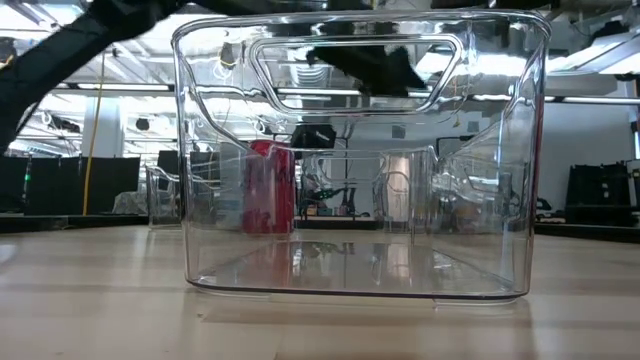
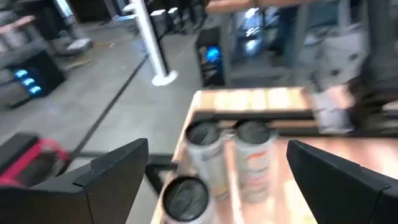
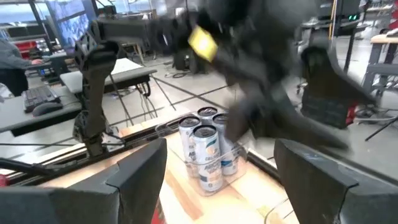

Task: Sort soda cans
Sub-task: Put the white-yellow soda can into the top right transparent bin

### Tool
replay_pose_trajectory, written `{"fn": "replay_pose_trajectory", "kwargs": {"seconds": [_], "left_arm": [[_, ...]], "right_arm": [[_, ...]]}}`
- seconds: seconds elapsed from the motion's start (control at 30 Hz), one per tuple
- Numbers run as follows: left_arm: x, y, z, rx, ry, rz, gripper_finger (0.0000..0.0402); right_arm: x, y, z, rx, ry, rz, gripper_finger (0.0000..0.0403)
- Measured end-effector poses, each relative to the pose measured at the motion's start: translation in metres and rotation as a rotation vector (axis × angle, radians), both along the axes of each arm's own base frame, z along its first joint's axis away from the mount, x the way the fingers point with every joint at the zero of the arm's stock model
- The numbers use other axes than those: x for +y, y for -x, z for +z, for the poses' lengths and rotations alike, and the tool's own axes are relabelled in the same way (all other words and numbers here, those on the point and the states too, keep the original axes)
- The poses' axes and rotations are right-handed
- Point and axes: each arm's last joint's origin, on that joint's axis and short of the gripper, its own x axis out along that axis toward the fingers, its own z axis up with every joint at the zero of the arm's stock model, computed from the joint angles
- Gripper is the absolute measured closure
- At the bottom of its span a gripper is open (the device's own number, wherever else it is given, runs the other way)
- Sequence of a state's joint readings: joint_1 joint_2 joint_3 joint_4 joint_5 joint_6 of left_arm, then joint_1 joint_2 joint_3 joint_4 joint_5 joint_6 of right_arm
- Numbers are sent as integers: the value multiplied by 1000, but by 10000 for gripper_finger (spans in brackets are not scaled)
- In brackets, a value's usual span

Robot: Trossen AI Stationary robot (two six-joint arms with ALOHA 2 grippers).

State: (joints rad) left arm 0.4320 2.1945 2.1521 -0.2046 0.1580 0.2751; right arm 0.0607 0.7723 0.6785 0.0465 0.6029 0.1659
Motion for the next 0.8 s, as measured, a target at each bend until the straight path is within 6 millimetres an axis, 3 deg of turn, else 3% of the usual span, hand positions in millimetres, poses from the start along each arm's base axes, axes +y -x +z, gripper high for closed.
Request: {"fn": "replay_pose_trajectory", "kwargs": {"seconds": [0.13,0.33,0.53,0.8], "left_arm": [[-11,18,25,16,56,-76,32],[-26,30,31,118,110,-94,47],[-48,30,32,173,137,-136,69],[-88,57,67,238,74,-133,99]], "right_arm": [[3,0,-3,18,-19,16,86],[4,1,-13,92,-80,13,86],[5,3,-18,102,-147,3,86],[9,0,-29,176,-202,4,86]]}}
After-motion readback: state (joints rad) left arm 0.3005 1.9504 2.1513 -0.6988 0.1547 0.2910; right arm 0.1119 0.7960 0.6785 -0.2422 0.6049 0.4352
